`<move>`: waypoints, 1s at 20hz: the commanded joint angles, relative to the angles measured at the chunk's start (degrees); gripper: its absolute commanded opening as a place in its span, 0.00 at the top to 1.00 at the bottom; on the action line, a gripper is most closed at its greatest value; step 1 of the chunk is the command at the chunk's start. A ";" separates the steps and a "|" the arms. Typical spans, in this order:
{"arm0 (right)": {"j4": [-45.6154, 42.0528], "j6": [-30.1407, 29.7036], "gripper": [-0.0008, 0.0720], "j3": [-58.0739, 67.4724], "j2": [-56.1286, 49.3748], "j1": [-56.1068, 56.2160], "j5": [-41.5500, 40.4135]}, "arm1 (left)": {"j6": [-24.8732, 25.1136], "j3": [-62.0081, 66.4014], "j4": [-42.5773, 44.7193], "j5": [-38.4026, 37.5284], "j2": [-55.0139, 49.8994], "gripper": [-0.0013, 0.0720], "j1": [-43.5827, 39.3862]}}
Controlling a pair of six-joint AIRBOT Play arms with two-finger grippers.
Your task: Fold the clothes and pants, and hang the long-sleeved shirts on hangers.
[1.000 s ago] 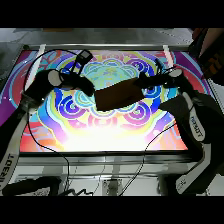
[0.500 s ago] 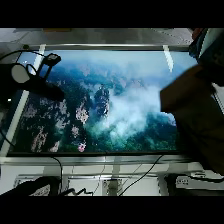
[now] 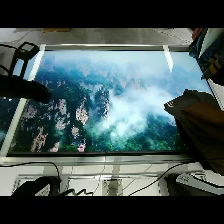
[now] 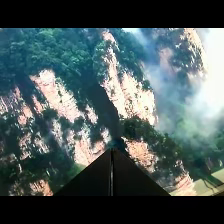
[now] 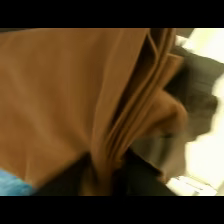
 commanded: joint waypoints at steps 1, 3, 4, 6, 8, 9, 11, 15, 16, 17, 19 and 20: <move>-1.18 -1.33 0.03 -2.05 0.07 -5.31 -0.22 | -0.02 0.00 0.07 -0.13 0.92 0.97 0.07; -0.35 -1.29 0.04 -2.14 0.02 -5.68 -1.81 | -0.02 0.00 0.07 -0.11 0.92 0.97 0.07; 1.36 -1.29 0.04 -2.16 0.04 -5.66 -2.95 | 0.00 0.00 0.07 -0.11 0.92 0.96 0.07; 10.14 -1.22 0.14 -2.16 0.00 -5.35 -4.55 | 0.00 0.00 0.07 -0.11 0.92 0.96 0.07; 21.16 -1.14 0.41 -2.14 0.07 -3.26 -6.64 | 0.00 0.00 0.07 -0.11 0.92 0.97 0.07; 26.53 -1.14 0.54 -2.14 0.07 -0.96 -7.06 | 0.00 0.00 0.07 -0.11 0.92 0.97 0.07; 32.85 -1.14 0.97 -2.03 0.37 5.90 -7.08 | -0.02 0.00 0.07 -0.13 0.92 0.96 0.07; 35.50 -2.78 0.97 -2.03 1.38 23.89 -6.95 | 0.00 0.00 0.07 -0.11 0.92 0.97 0.07; 33.77 -2.86 0.97 -2.03 1.68 29.09 -6.73 | -0.02 0.00 0.07 -0.11 0.92 0.96 0.07; 30.95 -2.84 0.97 -2.03 1.97 34.10 -6.80 | 0.00 0.00 0.07 -0.11 0.92 0.97 0.07; 21.46 -2.80 0.97 -2.03 2.23 44.68 -7.02 | 0.00 0.00 0.07 -0.11 0.92 0.97 0.07; 14.93 -2.58 0.97 -2.03 2.19 50.18 -7.02 | 0.00 0.00 0.07 -0.13 0.92 0.96 0.07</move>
